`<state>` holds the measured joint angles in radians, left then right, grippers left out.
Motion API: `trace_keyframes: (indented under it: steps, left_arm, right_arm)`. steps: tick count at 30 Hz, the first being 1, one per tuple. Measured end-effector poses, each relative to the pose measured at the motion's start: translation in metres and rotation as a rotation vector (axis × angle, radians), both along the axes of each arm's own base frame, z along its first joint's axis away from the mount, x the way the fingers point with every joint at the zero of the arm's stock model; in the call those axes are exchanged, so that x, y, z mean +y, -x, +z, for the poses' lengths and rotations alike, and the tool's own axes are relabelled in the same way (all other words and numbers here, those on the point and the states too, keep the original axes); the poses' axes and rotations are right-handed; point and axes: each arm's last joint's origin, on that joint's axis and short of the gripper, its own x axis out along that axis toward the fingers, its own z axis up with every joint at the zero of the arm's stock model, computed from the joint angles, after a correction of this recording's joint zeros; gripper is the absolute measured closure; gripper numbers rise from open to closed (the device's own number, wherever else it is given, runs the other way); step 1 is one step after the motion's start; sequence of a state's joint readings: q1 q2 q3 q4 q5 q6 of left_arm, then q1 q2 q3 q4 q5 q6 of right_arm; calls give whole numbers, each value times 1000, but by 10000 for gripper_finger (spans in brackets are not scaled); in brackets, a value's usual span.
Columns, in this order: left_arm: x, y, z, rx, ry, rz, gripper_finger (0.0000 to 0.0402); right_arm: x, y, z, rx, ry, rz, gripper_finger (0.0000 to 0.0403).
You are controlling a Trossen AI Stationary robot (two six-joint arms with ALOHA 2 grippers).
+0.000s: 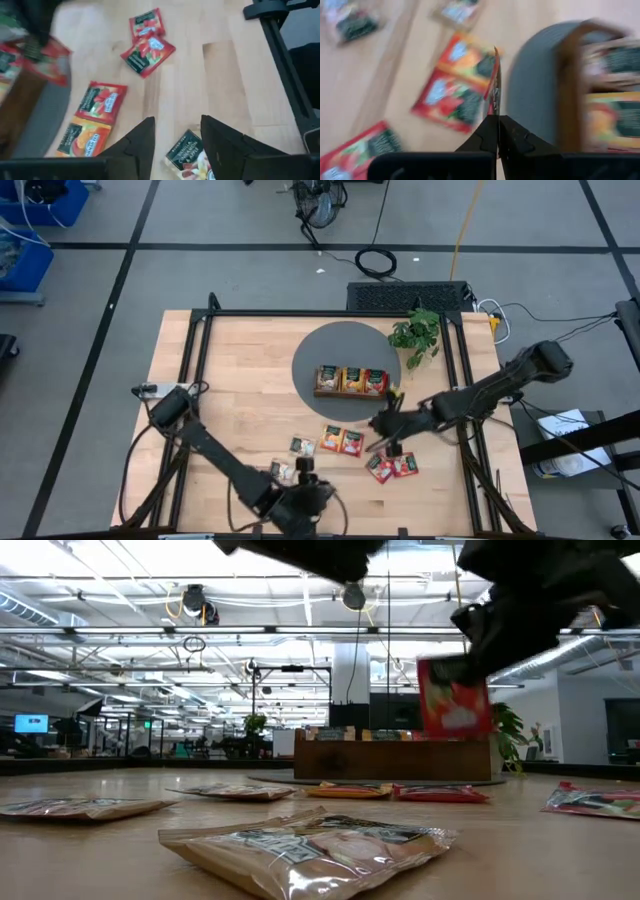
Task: Pick & Place Tea
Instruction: Put the red tea bag into the right section of the wooden organizer
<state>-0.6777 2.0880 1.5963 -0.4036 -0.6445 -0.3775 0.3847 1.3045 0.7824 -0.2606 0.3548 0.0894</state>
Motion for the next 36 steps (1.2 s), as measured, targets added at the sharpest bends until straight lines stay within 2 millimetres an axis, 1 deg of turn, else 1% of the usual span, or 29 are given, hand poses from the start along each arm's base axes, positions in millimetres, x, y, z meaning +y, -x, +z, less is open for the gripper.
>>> trace_keyframes:
  steps: [3,6,7,9,10,11,13,17,22,28,33,36]
  left_arm:
    - [-10,8,-3,-59,-27,8,266]
    - [-15,13,-14,-103,-55,-24,310]
    - [-16,14,-18,-121,-61,-45,329]
    - [-16,13,-24,-163,-55,-86,373]
    - [-15,13,-27,-176,-51,-103,387]
    - [-13,13,-31,-183,-48,-121,392]
    - [-9,11,-35,-182,-43,-153,387]
    - [-3,6,-35,-178,-30,-142,373]
    - [0,5,-37,-152,-28,-144,370]
    - [2,6,-40,-126,-36,-137,383]
    - [3,6,-41,-113,-44,-137,397]
    - [3,7,-42,-102,-40,-129,395]
  right_arm:
    - [-20,13,16,-96,15,-18,403]
    - [-41,26,25,-152,9,-52,403]
    - [-48,29,27,-171,10,-71,403]
    - [-62,38,24,-175,15,-104,403]
    - [-68,41,21,-173,17,-121,403]
    - [-74,42,18,-183,9,-126,403]
    - [-86,46,8,-180,-14,-135,403]
    - [-104,51,-9,-167,-76,-157,403]
    - [-121,50,-18,-117,-99,-195,403]
    - [-134,47,-28,-71,-124,-215,403]
    - [-138,44,-36,-38,-128,-233,403]
    - [-139,43,-38,-30,-129,-235,402]
